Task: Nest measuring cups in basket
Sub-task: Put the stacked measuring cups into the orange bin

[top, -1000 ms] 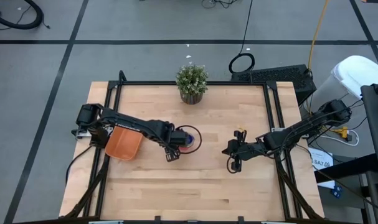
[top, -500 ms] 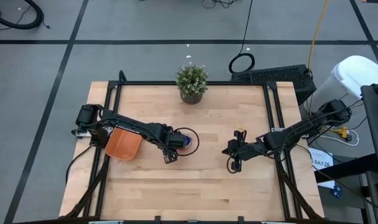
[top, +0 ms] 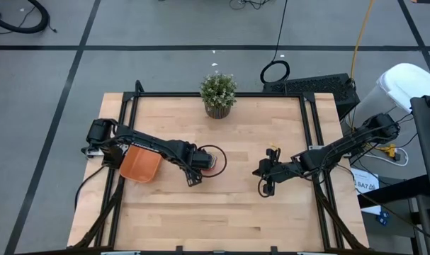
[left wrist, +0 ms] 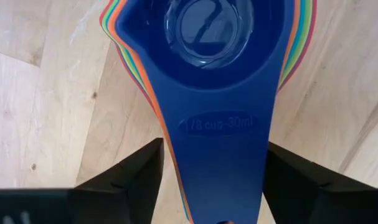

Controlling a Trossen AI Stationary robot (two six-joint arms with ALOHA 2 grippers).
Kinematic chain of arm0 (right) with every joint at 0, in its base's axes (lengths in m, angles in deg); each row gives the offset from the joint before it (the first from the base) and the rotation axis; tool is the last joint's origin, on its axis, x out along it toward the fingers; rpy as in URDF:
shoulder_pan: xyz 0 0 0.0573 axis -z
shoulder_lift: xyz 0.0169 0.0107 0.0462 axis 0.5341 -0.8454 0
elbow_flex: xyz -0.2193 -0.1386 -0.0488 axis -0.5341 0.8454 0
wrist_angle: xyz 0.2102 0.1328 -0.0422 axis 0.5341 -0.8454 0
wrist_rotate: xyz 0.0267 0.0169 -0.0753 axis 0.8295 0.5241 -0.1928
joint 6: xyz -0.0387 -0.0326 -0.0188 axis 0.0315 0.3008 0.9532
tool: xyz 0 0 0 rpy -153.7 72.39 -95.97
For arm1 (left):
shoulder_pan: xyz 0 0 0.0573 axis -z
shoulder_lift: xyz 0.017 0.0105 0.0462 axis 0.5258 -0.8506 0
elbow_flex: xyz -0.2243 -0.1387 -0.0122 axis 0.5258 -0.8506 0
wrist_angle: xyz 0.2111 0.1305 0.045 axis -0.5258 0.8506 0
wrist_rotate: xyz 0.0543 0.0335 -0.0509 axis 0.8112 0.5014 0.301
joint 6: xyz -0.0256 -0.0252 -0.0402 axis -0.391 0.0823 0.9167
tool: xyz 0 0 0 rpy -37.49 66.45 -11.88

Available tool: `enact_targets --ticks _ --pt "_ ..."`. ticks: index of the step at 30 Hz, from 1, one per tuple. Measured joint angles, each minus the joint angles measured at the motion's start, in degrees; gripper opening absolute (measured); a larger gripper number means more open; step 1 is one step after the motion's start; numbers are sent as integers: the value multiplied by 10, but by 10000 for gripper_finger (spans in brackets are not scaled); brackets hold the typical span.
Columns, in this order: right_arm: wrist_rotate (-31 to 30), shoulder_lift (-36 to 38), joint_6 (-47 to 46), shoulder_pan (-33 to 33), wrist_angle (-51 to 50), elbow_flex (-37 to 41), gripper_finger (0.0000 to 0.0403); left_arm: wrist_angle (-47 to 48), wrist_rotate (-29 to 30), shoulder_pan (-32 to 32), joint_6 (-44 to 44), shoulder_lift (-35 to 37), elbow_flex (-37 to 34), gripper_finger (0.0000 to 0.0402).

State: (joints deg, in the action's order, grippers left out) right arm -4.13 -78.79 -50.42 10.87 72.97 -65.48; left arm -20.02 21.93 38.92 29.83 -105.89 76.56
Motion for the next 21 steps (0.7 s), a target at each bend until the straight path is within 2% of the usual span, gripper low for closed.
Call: enact_targets --ticks 6,17,21 --pt "0 0 0 0 0 0 0 0 0 0 0 0 0 230" --pt "1 0 0 0 0 0 0 -21 1 -15 -22 0 0 173" --pt "1 0 0 0 0 0 0 -28 1 -22 -36 0 0 170"
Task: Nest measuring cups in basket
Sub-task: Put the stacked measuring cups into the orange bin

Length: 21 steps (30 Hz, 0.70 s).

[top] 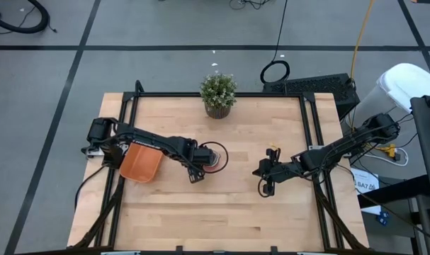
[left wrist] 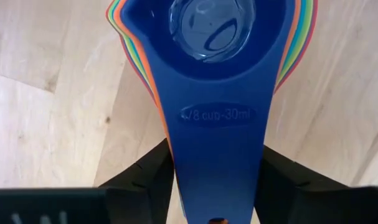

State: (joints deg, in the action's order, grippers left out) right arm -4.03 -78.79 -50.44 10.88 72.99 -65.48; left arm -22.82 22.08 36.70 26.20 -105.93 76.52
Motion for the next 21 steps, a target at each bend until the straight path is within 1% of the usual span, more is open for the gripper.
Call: enact_targets --ticks 7,12,15,21 --pt "0 0 0 0 0 0 0 1 0 -1 -4 0 0 217" --pt "0 0 0 0 0 0 0 1 0 -1 -4 0 0 227" --pt "0 0 0 0 0 0 0 0 0 -2 -7 0 0 213" --pt "1 0 0 0 0 0 0 -2 1 -5 -9 0 -1 156"
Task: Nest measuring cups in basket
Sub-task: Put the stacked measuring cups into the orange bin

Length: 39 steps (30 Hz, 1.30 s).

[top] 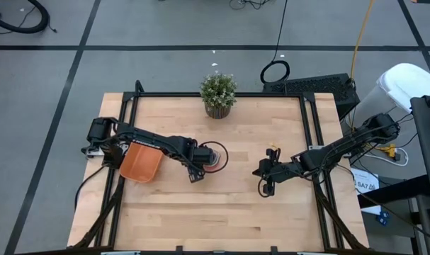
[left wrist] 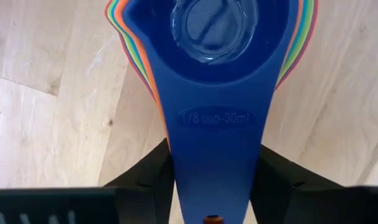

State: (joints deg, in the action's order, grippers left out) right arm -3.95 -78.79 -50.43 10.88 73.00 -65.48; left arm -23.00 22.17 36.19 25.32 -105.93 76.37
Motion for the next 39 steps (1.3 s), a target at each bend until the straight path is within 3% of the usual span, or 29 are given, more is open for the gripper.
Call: enact_targets --ticks 8,29,39 --pt "0 0 0 0 0 0 0 -41 -10 -2 10 0 -33 154" --pt "0 0 3 0 0 0 0 -27 -7 -2 21 3 -37 154" --pt "0 0 2 0 1 0 0 -16 -6 1 25 50 -37 154"
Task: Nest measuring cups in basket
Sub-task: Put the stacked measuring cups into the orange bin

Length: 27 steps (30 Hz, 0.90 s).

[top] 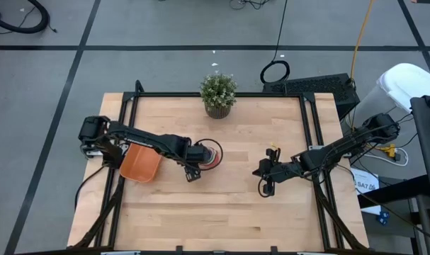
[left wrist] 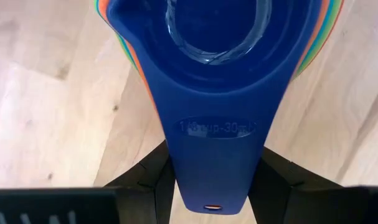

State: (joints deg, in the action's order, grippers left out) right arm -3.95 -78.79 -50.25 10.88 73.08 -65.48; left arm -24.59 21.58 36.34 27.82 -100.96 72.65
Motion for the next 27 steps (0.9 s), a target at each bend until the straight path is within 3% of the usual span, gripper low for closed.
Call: enact_targets --ticks 9,27 --pt "0 0 -2 0 2 0 0 36 8 1 12 37 0 154" --pt "-1 0 13 0 1 0 0 107 26 18 62 39 0 154"
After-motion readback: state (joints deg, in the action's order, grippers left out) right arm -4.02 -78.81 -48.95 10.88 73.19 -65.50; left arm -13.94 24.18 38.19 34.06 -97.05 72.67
